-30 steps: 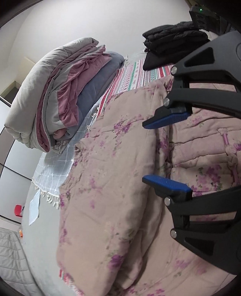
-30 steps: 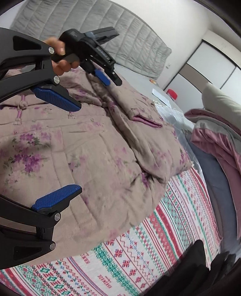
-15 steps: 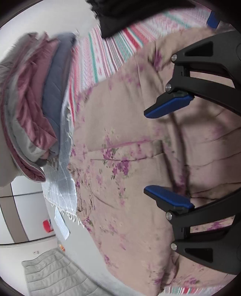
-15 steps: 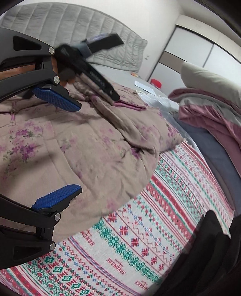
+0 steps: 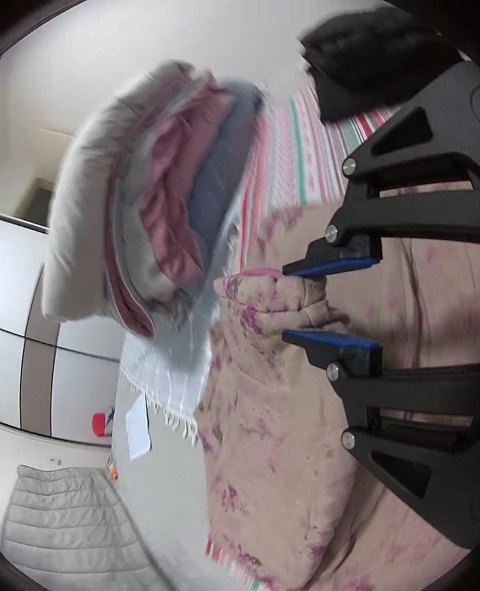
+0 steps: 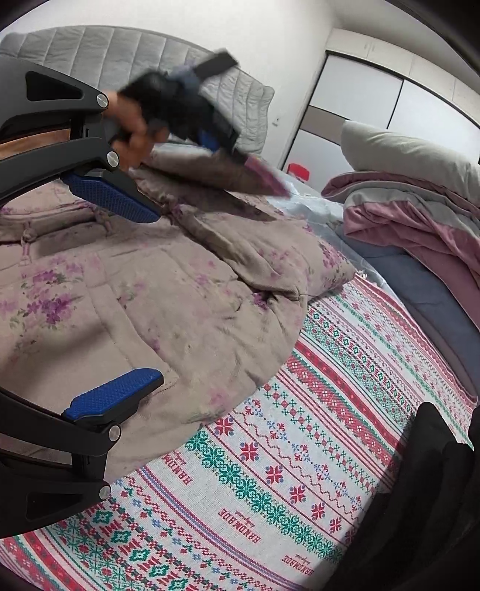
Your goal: Fold large clothes
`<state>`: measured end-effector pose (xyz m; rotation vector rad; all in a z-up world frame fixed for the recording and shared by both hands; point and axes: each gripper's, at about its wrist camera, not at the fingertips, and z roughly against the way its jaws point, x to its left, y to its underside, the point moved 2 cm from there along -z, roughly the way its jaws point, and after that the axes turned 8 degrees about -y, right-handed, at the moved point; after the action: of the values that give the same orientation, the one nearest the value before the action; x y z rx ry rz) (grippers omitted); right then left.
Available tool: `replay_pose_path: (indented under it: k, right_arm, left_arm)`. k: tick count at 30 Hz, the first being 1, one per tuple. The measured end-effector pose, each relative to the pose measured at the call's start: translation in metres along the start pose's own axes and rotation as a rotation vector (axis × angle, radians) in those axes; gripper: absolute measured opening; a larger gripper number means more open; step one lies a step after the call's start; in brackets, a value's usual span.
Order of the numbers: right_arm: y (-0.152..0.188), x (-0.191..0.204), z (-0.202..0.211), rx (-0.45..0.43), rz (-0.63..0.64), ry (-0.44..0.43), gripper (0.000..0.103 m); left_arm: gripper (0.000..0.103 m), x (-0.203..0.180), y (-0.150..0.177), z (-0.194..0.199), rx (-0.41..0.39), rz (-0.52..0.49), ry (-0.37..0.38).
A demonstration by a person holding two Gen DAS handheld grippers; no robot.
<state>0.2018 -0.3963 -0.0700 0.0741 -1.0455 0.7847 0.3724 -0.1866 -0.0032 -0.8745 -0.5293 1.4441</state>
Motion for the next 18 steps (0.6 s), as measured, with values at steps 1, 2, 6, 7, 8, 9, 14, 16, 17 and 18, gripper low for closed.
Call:
replay_pose_path:
  k: [1,2,6,7,8,9,14,16,17,18]
  right_arm:
    - [0.0,-0.001,0.001,-0.002,-0.004,0.002,0.082]
    - [0.0,-0.002,0.001,-0.004,-0.008,0.005,0.082]
    - [0.0,-0.006,0.002,-0.004,-0.009,0.018,0.082]
    - [0.0,-0.006,0.0,0.002,-0.012,0.019,0.082]
    - [-0.001,-0.008,0.0,0.009,-0.022,0.015,0.082]
    - [0.0,-0.009,0.0,0.012,-0.03,0.012,0.082]
    - [-0.002,-0.006,-0.002,0.032,-0.011,-0.003,0.082]
    - [-0.002,-0.005,-0.002,0.037,-0.002,0.0,0.082]
    - [-0.002,-0.005,-0.003,0.036,-0.004,0.003,0.082]
    - [-0.002,-0.005,-0.004,0.036,-0.005,0.005,0.082]
  left_arm:
    - [0.03,-0.003,0.004,-0.005,0.018,-0.002,0.0]
    - [0.031,-0.007,0.012,-0.017,0.054,-0.004,-0.016]
    - [0.039,0.002,0.054,-0.076,0.283,0.075,-0.025]
    - [0.04,0.008,0.06,-0.081,0.286,0.109,-0.012]
    - [0.04,0.013,0.063,-0.081,0.262,0.134,0.013]
    - [0.041,0.017,0.064,-0.079,0.242,0.145,0.041]
    - [0.045,0.027,0.052,-0.06,0.284,0.182,0.132]
    - [0.047,0.038,0.047,-0.041,0.292,0.249,0.188]
    - [0.048,0.044,0.047,-0.031,0.291,0.268,0.208]
    - [0.049,0.051,0.045,-0.02,0.291,0.27,0.213]
